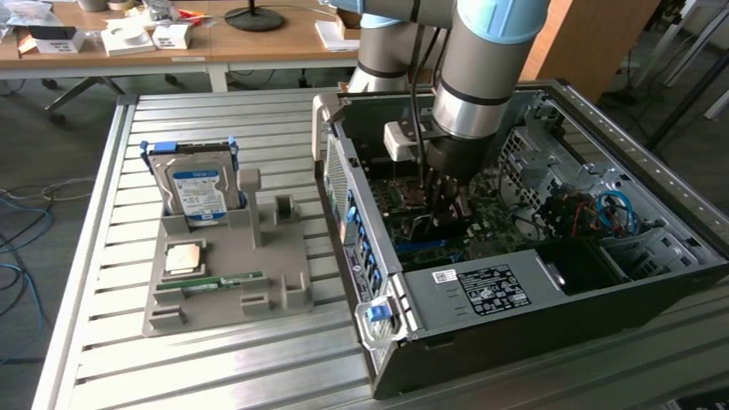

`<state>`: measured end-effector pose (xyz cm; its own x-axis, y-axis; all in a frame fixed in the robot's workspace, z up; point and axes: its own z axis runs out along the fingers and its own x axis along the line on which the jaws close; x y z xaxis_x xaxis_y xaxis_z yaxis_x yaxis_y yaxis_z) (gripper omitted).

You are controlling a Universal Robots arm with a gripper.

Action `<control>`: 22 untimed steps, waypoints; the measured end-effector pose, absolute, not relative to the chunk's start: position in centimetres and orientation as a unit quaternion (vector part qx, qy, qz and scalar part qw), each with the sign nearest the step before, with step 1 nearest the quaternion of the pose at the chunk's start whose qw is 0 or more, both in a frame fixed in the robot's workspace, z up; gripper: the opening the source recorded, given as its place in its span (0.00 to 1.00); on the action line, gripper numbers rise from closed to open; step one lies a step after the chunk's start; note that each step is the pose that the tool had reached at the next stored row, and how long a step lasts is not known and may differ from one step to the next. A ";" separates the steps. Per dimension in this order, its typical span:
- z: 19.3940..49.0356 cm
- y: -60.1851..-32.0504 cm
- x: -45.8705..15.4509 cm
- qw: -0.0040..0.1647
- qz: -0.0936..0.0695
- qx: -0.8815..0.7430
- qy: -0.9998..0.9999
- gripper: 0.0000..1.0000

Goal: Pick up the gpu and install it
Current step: 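Insert the gpu into the slot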

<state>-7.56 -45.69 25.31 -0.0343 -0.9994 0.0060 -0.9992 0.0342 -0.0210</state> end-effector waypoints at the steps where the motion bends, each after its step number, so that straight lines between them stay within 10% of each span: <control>1: 25.3 -45.7 -7.6 0.006 -0.009 -0.695 0.719 0.26; 22: 25.2 -45.7 -7.6 0.008 -0.008 -0.695 0.719 0.26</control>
